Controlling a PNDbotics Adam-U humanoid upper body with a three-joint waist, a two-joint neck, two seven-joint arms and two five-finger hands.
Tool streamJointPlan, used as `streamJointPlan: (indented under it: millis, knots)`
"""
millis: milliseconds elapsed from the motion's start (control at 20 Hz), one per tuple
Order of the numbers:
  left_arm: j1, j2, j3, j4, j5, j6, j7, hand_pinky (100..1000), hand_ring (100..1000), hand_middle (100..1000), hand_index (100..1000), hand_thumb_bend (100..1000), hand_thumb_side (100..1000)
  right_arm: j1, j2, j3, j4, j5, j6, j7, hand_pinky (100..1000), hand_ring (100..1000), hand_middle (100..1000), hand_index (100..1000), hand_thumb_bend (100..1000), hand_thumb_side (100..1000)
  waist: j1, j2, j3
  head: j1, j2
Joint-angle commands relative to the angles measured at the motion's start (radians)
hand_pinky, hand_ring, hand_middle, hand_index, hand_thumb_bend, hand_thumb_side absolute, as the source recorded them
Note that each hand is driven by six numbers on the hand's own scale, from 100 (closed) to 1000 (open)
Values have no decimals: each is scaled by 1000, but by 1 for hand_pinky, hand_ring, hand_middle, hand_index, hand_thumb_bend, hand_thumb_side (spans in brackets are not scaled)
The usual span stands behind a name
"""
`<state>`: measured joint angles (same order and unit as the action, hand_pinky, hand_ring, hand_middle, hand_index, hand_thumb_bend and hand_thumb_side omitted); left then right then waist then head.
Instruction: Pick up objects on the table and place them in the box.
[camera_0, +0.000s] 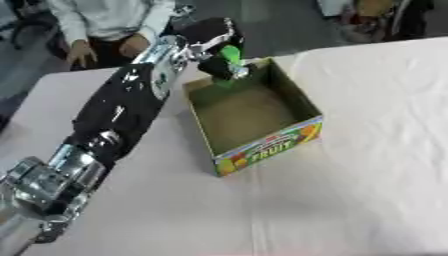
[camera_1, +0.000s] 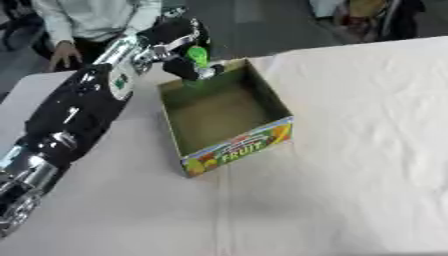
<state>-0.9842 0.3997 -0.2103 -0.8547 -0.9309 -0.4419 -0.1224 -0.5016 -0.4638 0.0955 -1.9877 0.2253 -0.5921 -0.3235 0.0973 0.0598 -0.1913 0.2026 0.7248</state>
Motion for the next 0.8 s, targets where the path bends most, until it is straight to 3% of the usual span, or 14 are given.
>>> streamJointPlan:
  millis: [50, 300, 400, 500, 600, 800]
  knots:
    - [-29, 11, 3, 6, -67, -37, -18, 1000, 991, 994, 1000, 1000, 973, -21, -7, -3, -12, -9, 0, 9, 377, 473, 542, 652, 100, 662, -3, -13, -1, 9, -16]
    - [-22, 18, 22, 12, -71, -64, -39, 1000, 1000, 1000, 1000, 1000, 1000, -16, -12, -6, -12, -9, 1, 11, 373, 472, 542, 652, 100, 662, -1, -16, 7, 3, -30]
    - [-14, 26, 27, -1, -48, -68, -20, 1000, 1000, 1000, 1000, 1000, 992, -11, -17, -8, -12, -6, 2, 10, 370, 471, 542, 652, 100, 663, 0, -18, 15, 34, -61]
    - [4, 46, 29, -26, -17, -64, 7, 1000, 1000, 1000, 1000, 1000, 952, -1, -25, -12, -12, -1, 5, 8, 367, 470, 542, 652, 100, 663, 2, -20, 28, 105, -120]
    - [32, 67, 29, -57, 22, -51, 28, 1000, 980, 999, 1000, 933, 936, 9, -33, -18, -12, 6, 8, 4, 368, 470, 542, 652, 100, 663, 3, -23, 38, 148, -159]
    - [113, 116, 31, -157, 142, -6, 58, 957, 929, 979, 990, 855, 864, 27, -45, -30, -12, 21, 13, -11, 368, 470, 542, 652, 100, 663, 2, -28, 57, 172, -197]
